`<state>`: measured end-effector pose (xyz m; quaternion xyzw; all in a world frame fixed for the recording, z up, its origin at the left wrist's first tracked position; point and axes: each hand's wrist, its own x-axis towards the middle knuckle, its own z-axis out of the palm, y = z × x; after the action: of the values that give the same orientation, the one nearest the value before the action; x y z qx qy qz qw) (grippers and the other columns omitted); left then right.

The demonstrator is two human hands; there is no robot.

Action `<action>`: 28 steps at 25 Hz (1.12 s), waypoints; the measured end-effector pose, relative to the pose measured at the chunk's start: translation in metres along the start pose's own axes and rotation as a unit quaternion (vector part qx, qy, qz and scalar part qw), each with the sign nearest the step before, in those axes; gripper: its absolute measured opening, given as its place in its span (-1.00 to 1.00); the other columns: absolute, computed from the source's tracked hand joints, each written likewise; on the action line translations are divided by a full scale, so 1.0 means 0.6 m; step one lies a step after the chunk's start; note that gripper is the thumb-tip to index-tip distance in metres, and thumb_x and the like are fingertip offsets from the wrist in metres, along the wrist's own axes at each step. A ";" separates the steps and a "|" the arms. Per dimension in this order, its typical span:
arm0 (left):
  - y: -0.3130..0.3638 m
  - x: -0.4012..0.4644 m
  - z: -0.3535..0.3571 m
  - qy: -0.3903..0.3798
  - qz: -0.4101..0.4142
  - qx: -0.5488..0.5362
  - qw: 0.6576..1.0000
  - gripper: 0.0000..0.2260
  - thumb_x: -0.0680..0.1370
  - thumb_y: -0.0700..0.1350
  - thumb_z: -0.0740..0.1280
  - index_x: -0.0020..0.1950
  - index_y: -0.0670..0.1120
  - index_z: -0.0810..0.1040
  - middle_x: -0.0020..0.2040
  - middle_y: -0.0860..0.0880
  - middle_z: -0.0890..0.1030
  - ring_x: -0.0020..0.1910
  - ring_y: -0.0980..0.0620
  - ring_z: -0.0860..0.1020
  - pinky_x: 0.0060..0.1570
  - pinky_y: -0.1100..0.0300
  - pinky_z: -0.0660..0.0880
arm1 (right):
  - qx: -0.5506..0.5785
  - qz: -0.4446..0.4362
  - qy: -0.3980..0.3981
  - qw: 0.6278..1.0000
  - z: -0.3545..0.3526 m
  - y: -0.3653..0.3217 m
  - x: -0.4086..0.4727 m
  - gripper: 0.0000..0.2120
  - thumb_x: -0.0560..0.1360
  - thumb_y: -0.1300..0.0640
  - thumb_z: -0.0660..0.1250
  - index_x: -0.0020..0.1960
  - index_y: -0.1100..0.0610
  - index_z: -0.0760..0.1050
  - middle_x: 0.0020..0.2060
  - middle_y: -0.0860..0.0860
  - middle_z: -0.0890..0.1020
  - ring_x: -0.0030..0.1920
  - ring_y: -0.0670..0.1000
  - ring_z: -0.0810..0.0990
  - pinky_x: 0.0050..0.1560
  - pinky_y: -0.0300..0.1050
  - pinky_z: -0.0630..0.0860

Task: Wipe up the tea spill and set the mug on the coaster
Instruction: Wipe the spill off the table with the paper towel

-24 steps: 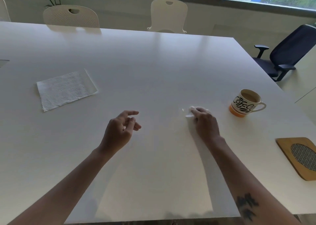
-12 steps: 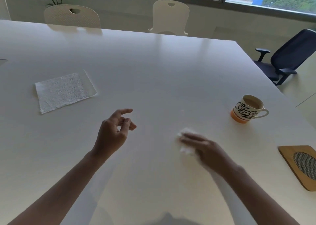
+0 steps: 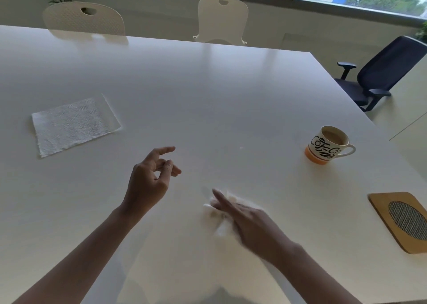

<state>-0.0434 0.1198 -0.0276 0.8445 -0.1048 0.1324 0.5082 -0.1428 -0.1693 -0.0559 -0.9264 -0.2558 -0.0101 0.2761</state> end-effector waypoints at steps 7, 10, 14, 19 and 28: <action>-0.005 -0.012 -0.017 0.012 -0.008 0.011 1.000 -0.71 0.68 -0.20 0.33 0.35 0.07 0.59 -0.17 0.20 0.77 -0.12 0.19 0.76 0.11 0.23 0.63 | -0.171 0.340 0.137 0.914 -0.109 0.155 0.114 -0.20 0.56 0.32 0.33 0.72 0.19 0.06 0.05 0.33 0.73 -0.04 0.36 0.73 -0.02 0.13 0.61; 0.003 -0.009 -0.019 0.012 0.000 0.004 1.000 -0.71 0.69 -0.19 0.34 0.37 0.08 0.58 -0.16 0.21 0.77 -0.12 0.20 0.76 0.08 0.25 0.63 | -0.132 0.318 0.110 0.932 -0.082 0.128 0.233 -0.24 0.63 0.21 0.27 0.74 0.14 0.01 0.31 0.27 0.65 0.21 0.29 0.67 0.17 0.06 0.54; 0.003 -0.008 -0.023 0.027 0.003 0.007 1.000 -0.73 0.68 -0.17 0.34 0.35 0.08 0.59 -0.17 0.21 0.77 -0.12 0.22 0.76 0.05 0.26 0.61 | -0.080 0.128 0.034 0.988 0.011 0.023 0.255 -0.20 0.55 0.31 0.24 0.73 -0.04 0.10 0.49 0.05 0.57 0.35 0.21 0.62 0.27 0.02 0.52; -0.018 -0.013 -0.036 0.042 -0.025 0.058 0.997 -0.79 0.67 -0.09 0.36 0.29 0.09 0.63 -0.12 0.22 0.77 -0.25 0.01 0.75 -0.26 0.26 0.57 | -0.029 -0.076 -0.025 0.996 0.002 0.023 0.086 -0.21 0.56 0.38 0.25 0.70 -0.10 0.19 0.45 -0.23 0.58 0.39 -0.07 0.61 0.30 -0.18 0.57; -0.032 -0.015 -0.023 -0.012 -0.034 0.080 0.996 -0.81 0.62 -0.24 0.44 0.20 -0.04 0.70 0.00 0.09 0.78 0.01 0.23 0.71 0.02 0.60 0.43 | -0.157 0.287 0.148 0.933 -0.112 0.169 0.108 -0.23 0.55 0.31 0.35 0.70 0.20 0.16 0.13 0.28 0.74 -0.04 0.37 0.73 -0.02 0.14 0.61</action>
<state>-0.0476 0.1410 -0.0404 0.8870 -0.0708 0.1128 0.4422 -0.0296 -0.2461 -0.0399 -0.9798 0.0699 -0.1076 0.1535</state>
